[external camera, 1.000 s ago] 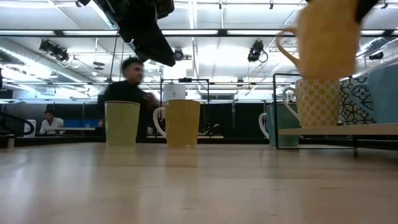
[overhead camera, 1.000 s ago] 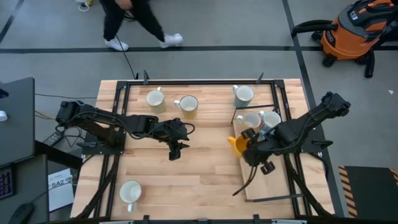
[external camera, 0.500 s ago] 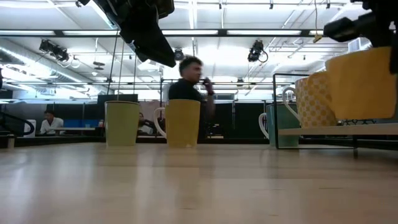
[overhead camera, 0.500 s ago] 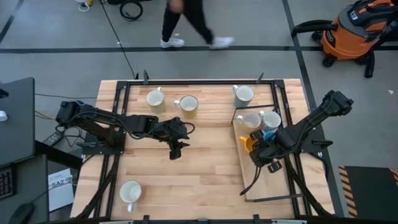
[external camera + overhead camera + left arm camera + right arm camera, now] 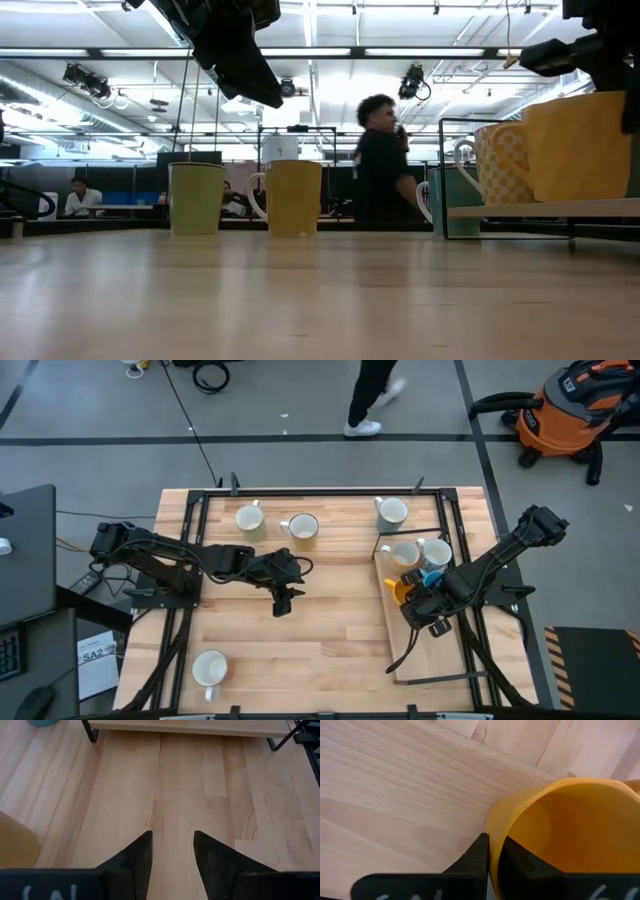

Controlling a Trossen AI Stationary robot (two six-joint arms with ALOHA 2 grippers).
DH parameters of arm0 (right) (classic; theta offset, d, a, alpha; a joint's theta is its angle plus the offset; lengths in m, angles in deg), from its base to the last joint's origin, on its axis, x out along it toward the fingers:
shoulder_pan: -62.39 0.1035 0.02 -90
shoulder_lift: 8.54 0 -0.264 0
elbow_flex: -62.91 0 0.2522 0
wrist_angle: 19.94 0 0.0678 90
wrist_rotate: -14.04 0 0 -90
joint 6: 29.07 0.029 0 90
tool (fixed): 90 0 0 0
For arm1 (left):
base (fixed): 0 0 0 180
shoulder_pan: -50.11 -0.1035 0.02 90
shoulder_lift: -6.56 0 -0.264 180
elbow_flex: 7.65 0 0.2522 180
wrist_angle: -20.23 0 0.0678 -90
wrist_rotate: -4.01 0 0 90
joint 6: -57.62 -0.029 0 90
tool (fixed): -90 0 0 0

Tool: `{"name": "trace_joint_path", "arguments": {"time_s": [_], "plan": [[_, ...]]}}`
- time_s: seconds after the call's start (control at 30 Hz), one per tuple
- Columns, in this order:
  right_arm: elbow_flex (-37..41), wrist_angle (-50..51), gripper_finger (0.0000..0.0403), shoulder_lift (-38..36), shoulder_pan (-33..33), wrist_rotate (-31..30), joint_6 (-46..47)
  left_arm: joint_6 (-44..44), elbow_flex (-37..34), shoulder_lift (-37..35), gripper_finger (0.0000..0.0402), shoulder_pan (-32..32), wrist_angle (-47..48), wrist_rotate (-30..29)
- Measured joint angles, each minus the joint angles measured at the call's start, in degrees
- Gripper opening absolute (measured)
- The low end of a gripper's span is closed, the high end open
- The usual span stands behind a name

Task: Place coffee mugs
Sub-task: Put the yellow mug on the shelf

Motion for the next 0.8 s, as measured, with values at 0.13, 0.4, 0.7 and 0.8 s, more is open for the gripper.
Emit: {"name": "trace_joint_path", "arguments": {"time_s": [0.13,0.4,0.7,0.8], "plan": [[0.0,0.3,0.0049,0.0,0.0,-0.1,0.0,0.0,0.0,0.0,0.0151,0.0,0.0,0.0],[0.1,0.1,0.0056,0.1,0.0,-0.1,0.0,0.0,0.0,0.0,0.0151,0.0,0.0,0.0],[0.1,0.1,0.0058,0.1,0.0,0.0,0.0,0.0,0.0,0.0,0.0151,0.0,0.0,0.0],[0.1,0.1,0.0064,0.1,0.0,0.0,0.0,0.0,0.0,0.0,0.0151,0.0,0.0,0.0]]}}
